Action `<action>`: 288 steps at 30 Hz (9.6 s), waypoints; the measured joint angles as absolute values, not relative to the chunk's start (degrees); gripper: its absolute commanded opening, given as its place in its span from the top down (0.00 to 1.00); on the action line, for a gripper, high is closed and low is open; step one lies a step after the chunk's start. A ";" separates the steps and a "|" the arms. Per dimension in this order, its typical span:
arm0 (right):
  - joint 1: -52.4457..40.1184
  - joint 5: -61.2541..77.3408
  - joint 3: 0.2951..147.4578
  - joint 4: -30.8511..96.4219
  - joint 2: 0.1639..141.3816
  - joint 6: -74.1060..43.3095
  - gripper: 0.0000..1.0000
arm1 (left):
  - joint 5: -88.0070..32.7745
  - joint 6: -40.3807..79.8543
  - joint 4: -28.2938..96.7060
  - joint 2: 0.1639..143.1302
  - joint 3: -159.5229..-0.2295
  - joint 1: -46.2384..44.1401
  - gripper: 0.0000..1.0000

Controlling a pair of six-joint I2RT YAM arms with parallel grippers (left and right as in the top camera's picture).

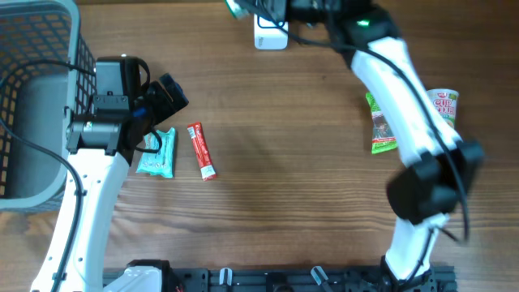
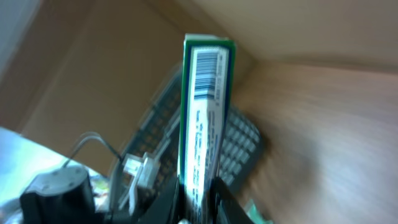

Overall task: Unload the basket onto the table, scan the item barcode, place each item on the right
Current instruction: 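Carry the green box up to the barcode scanner with the right gripper, then move the green box right and set it beside the Haribo bag, then reach the right gripper left to the red stick snack, then grasp the red stick snack with the right gripper and lift it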

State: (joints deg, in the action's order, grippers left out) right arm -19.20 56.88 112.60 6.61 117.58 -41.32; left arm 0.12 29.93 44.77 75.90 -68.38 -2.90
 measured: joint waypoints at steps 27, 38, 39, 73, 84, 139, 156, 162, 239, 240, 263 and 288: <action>-7.73 71.11 111.79 -31.68 145.62 -95.81 0.87 | 0.12 29.93 44.71 75.96 -68.38 -2.90 0.00; -7.73 68.97 111.79 -32.51 150.61 -100.47 0.88 | 0.12 29.93 44.73 75.96 -68.38 -2.90 0.00; -7.73 68.47 111.79 -33.95 151.00 -101.12 0.88 | 0.12 29.93 44.73 75.96 -68.38 -2.90 0.00; -10.94 57.28 111.85 -43.70 154.98 -109.45 0.91 | 0.12 29.93 44.73 75.96 -68.38 -2.90 0.00; -8.93 57.12 111.77 -56.23 156.92 -116.99 0.93 | 0.12 29.93 44.73 75.96 -68.38 -2.90 0.00; -8.25 -3.99 89.73 66.50 113.14 -14.04 0.60 | 0.12 29.93 44.73 75.96 -68.38 -2.90 0.00; -8.19 1.02 91.68 69.23 113.12 -11.35 0.34 | 0.12 29.93 44.73 75.94 -68.38 -2.90 0.00; -10.61 15.22 93.27 68.40 111.61 -11.81 0.34 | 0.12 29.93 44.73 75.96 -68.38 -2.90 0.00; -57.76 0.30 66.65 -2.26 118.08 -20.10 0.82 | -2.92 30.37 47.68 75.94 -68.38 8.36 0.00; -58.11 -0.49 66.65 -2.24 118.10 -19.99 0.84 | -2.92 30.37 47.75 75.94 -68.38 8.36 0.00; -50.59 -9.23 66.72 12.23 108.12 -16.21 0.62 | -2.92 30.37 47.77 75.94 -68.38 8.36 0.00; -58.39 -5.91 66.72 6.79 115.31 -3.84 0.96 | -2.92 30.37 47.77 75.94 -68.38 8.36 0.00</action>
